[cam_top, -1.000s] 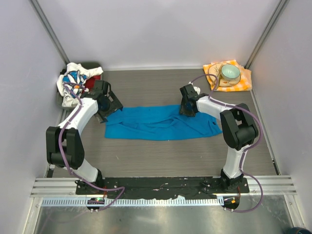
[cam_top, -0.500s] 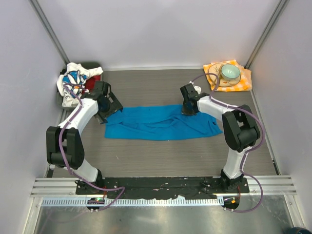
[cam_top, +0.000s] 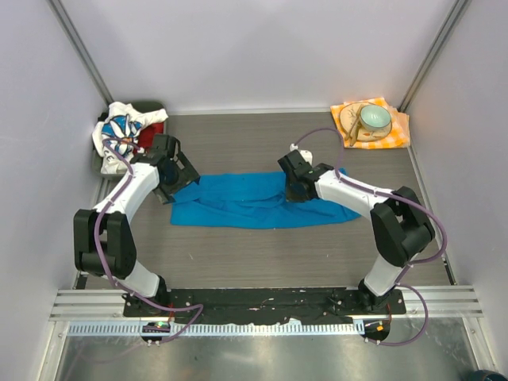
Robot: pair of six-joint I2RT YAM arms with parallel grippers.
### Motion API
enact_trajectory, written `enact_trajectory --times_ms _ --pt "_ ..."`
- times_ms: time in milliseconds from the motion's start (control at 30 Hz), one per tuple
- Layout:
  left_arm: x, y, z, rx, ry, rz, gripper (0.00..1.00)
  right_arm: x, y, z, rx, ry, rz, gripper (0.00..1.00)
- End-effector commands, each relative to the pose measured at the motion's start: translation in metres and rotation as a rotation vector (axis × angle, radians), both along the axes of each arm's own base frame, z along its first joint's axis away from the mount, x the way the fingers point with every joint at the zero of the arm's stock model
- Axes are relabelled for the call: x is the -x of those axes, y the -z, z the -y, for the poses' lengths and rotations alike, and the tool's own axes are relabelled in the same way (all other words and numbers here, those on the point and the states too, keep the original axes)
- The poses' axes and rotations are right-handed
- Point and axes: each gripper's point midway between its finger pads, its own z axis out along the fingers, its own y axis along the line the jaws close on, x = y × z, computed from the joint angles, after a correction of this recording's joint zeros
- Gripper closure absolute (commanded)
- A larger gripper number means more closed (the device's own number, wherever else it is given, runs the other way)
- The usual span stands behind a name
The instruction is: Fold and stack the t-shirts
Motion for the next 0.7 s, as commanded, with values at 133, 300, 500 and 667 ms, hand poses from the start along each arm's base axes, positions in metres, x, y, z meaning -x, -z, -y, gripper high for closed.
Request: enact_trajectory --times_ms 133,300,500,667 --pt "-0.002 -0.007 -0.001 0.012 -0.006 0.041 0.00 0.021 0.000 -0.004 0.058 -0.029 -0.019 0.40" --pt "-0.001 -0.011 0.000 0.016 -0.003 0.051 0.00 -0.007 -0.039 0.011 0.111 0.053 0.128 0.11" --pt "-0.003 -0.016 0.002 0.028 0.001 0.063 0.00 -0.040 -0.041 0.027 0.083 0.141 0.177 0.09" --pt "-0.003 -0.018 0.002 0.023 0.007 0.064 0.00 -0.043 -0.013 0.042 0.119 0.166 0.135 0.09"
